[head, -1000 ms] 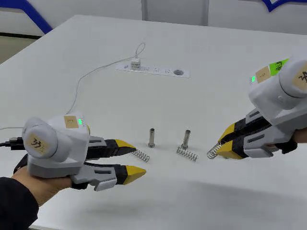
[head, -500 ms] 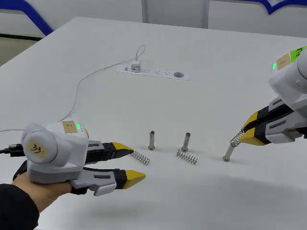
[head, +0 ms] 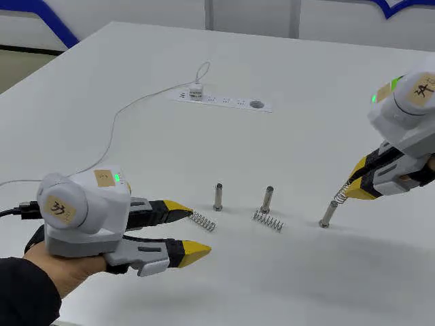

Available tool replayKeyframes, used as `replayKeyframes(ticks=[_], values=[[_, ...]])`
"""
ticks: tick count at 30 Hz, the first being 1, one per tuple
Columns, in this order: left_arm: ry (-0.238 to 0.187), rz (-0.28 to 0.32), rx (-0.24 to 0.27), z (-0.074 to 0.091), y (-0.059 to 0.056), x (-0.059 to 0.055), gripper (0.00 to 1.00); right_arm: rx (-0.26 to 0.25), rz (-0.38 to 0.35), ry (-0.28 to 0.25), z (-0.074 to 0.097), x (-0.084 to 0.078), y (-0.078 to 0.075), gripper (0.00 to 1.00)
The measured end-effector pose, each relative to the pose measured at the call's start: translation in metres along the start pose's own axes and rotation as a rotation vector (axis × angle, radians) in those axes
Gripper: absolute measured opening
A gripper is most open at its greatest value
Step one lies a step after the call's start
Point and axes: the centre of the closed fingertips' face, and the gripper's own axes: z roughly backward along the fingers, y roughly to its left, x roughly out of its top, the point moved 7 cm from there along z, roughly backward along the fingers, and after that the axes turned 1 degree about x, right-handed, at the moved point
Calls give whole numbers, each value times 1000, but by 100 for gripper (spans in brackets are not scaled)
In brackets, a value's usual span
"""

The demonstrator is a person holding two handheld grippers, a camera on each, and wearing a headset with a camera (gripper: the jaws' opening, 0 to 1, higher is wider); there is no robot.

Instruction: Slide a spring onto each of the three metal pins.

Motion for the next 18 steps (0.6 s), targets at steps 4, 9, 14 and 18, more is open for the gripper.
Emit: replayKeyframes(ticks=[4,9,14,18], values=[[-3,2,0,0,0,0,40,9,-3,7,-5,0,-1,12],[-4,3,-3,0,0,0,40,13,-10,18,-9,-1,-5,12],[-4,5,-4,-1,0,-1,40,22,-14,30,-13,-2,-5,12],[-5,6,-4,0,-1,-1,40,25,-17,36,-16,-2,-6,12]])
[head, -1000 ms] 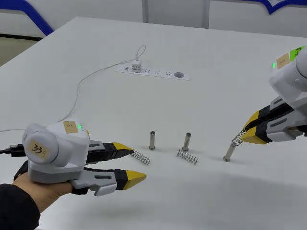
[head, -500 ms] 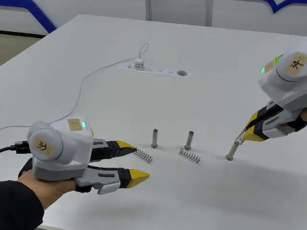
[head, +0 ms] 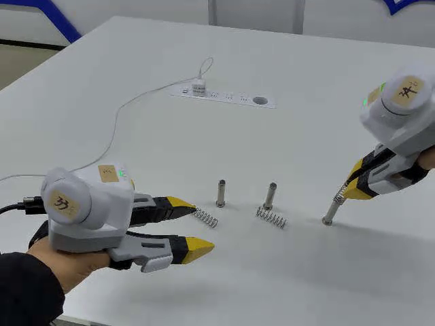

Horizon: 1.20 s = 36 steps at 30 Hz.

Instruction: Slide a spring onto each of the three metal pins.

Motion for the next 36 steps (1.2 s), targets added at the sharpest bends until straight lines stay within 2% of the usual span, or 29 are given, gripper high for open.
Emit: replayKeyframes(ticks=[24,36], values=[[4,0,1,0,0,0,40,37,-5,89,-43,-9,1,12],[3,0,5,1,1,0,40,37,-8,96,-48,-16,1,13]])
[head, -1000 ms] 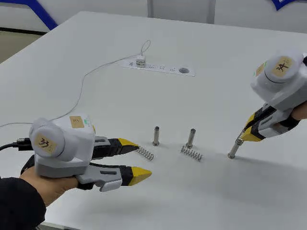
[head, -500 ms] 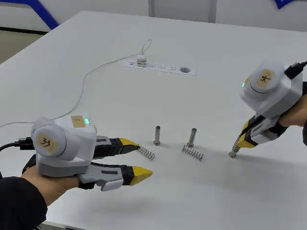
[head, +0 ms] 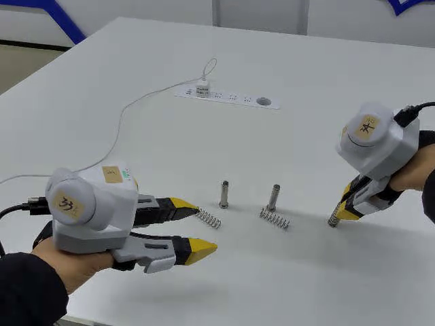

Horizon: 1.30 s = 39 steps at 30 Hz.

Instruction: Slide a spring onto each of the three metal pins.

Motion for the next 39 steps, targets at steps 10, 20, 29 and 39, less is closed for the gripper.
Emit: replayKeyframes(ticks=[10,20,29,39], values=[[-1,-1,-2,0,0,0,40,-39,14,-45,19,7,4,19],[3,-3,-5,-1,0,-1,40,5,2,-172,16,40,20,19],[2,-2,-3,-1,0,-1,39,61,10,-161,-10,50,34,17],[6,-6,-5,-2,-1,0,39,93,-6,-147,-36,56,37,16]])
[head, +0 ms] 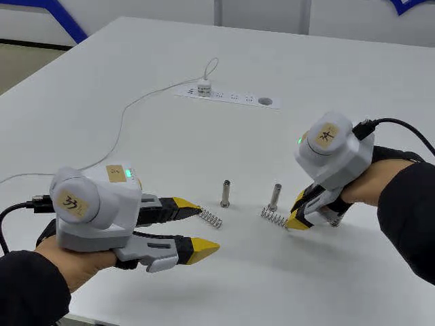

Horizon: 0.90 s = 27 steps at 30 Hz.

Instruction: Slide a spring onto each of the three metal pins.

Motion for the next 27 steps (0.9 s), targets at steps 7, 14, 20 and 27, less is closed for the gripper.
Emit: replayKeyframes(ticks=[7,14,20,27], values=[[-2,1,1,0,0,0,39,-3,-20,14,-10,-1,-3,14],[-1,0,0,0,0,0,39,8,-25,26,-15,-2,-1,12],[1,-2,-1,1,1,0,39,5,-20,11,-13,-1,0,12],[11,-14,-13,-1,-1,0,39,9,3,1,-3,4,8,11]])
